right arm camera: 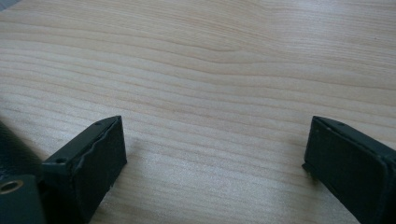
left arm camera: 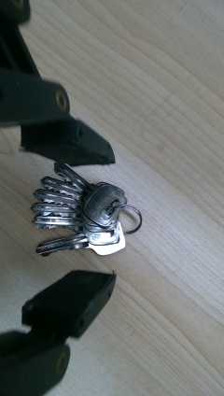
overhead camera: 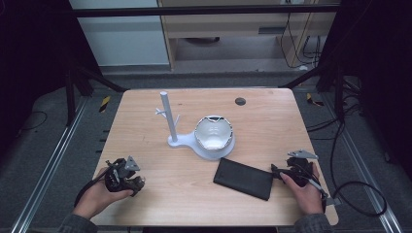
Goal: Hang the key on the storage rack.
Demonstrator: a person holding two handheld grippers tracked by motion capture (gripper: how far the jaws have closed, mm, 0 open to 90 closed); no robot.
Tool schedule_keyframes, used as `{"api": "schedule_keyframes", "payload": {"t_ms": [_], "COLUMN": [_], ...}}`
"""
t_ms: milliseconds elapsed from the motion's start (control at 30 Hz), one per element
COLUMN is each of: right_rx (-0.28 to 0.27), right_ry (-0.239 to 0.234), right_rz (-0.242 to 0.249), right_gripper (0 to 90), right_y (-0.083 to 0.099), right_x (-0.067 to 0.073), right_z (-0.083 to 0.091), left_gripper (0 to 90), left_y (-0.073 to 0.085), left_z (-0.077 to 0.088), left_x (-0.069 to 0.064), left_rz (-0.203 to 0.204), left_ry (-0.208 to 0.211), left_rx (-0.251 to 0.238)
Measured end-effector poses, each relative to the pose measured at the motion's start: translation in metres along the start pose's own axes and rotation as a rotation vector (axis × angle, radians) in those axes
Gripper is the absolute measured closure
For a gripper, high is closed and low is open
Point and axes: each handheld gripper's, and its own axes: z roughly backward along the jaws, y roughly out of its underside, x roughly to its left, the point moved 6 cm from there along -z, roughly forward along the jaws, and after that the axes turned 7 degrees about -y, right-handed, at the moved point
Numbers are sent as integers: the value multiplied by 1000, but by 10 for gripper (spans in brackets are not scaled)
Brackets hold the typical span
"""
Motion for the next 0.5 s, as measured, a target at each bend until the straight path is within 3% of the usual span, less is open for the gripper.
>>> {"api": "schedule_keyframes", "payload": {"t_ms": [100,233,433,500], "right_rx": [0,0,0,0], "right_ry": [1,1,0,-1], "right_rz": [0,-3,-3,-3], "right_gripper": [56,55,55,55], "right_y": [0,0,0,0], "right_x": [0,1,1,1], "right_z": [0,0,0,0], "left_gripper": [502,525,293,278], "left_y": [2,2,2,2], "left_z": [0,-1,-8,-10], "left_x": [1,3,3,4], "left_rz": [-8,-20,14,13], "left_ry": [0,-12,33,36], "left_rx": [21,26,48,56]}}
